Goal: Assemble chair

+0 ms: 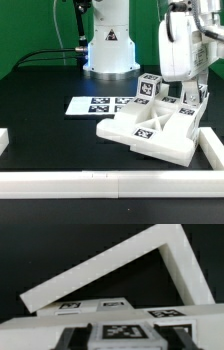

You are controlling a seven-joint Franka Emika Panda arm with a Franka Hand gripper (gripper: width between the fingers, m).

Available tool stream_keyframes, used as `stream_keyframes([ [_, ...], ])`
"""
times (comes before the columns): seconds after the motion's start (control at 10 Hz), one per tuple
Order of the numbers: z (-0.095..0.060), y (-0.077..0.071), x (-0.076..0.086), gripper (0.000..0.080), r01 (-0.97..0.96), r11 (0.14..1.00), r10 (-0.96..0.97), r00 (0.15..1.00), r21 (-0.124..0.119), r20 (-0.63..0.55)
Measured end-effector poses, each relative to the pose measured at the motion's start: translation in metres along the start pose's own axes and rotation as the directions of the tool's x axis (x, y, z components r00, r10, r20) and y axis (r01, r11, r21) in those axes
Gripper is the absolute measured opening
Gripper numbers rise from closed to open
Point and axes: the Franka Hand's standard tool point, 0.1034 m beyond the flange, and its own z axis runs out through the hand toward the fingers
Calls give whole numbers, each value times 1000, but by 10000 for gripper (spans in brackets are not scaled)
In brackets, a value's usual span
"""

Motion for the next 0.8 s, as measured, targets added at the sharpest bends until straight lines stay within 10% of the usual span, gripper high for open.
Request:
stream_keyframes([
  [0.3,1,2,-2,282,26,1000,-26,1000,-4,6],
  [0.6,1,3,-2,610,35,999,-35,999,-4,5],
  [0.8,-1,5,-2,641,84,996,-84,996,-15,7],
])
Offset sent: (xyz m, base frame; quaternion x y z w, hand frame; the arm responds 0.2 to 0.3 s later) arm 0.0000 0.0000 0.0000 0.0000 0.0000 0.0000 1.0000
